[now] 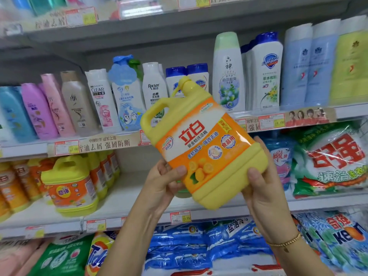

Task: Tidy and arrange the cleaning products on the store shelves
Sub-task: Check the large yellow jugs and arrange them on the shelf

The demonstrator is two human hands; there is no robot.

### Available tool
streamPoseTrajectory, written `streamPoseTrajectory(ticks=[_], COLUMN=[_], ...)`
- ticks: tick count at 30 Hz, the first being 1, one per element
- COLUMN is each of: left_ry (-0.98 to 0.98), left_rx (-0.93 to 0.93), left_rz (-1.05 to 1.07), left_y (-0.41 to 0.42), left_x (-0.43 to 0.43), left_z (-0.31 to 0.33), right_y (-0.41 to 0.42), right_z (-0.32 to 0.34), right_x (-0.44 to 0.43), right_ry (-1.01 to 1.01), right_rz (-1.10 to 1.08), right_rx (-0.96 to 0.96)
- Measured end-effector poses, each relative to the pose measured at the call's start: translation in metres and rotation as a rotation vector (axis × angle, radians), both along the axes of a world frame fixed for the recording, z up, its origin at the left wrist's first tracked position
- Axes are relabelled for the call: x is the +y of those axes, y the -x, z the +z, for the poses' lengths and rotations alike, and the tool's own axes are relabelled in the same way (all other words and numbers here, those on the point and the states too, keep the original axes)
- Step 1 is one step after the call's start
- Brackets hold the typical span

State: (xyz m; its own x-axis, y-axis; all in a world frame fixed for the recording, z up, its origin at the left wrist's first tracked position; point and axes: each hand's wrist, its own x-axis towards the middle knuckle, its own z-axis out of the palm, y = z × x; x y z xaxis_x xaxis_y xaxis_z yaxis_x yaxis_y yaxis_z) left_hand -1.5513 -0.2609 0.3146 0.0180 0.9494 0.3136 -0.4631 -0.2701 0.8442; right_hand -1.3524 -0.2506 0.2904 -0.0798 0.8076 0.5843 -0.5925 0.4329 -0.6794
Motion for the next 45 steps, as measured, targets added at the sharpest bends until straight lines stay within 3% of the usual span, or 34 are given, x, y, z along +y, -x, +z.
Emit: streamPoseTrajectory(ticks=[4,9,15,18,21,26,30,33,36,39,42,45], left_ry=[-0.042,-0.147,-0.218,-0.274,-0.236,-0.220,-0.186,-0.038,0.117,0.234,0.319,0.391], left_rx=[-0.002,0.004,0.233,0.263,0.215,0.493,0.558,0.463,0.337,0.273,0.273,0.278], left_rz=[0.174,0.247,0.228,0.137,0.099,0.093,-0.005,0.048,0.150,0.125,0.144,0.261], left_y=[-0.015,-0.032,-0.042,-0.031,-0.022,0.004,0.025,0.024,0.025,0.026,0.025,0.025], left_x=[-0.006,-0.020,-0.028,-0.028,-0.026,-0.019,-0.028,-0.036,-0.041,-0.047,-0.055,-0.064], left_z=[0.002,0.002,0.003,0.014,0.028,0.059,0.077,0.078,0.082,0.092,0.100,0.104], right_y=[0.004,0.020,0.024,0.013,0.002,0.006,0.005,0.002,0.002,0.005,0.009,0.010], right_z=[-0.001,-0.009,0.000,0.007,0.009,0.005,0.007,0.010,0.020,0.027,0.028,0.027], right_x=[-0.005,-0.016,-0.020,-0.018,-0.015,-0.015,-0.013,-0.016,-0.022,-0.025,-0.028,-0.031], right_ry=[-0.252,-0.494,-0.512,-0.412,-0.335,-0.081,0.147,0.213,0.364,0.413,0.466,0.442], right_rz=[-0.486,-0.696,-0.927,-0.777,-0.408,0.264,0.680,0.772,0.724,0.679,0.706,0.695], right_rx=[-0.317,-0.627,-0.526,-0.498,-0.452,-0.334,-0.285,-0.273,-0.196,-0.160,-0.036,-0.035])
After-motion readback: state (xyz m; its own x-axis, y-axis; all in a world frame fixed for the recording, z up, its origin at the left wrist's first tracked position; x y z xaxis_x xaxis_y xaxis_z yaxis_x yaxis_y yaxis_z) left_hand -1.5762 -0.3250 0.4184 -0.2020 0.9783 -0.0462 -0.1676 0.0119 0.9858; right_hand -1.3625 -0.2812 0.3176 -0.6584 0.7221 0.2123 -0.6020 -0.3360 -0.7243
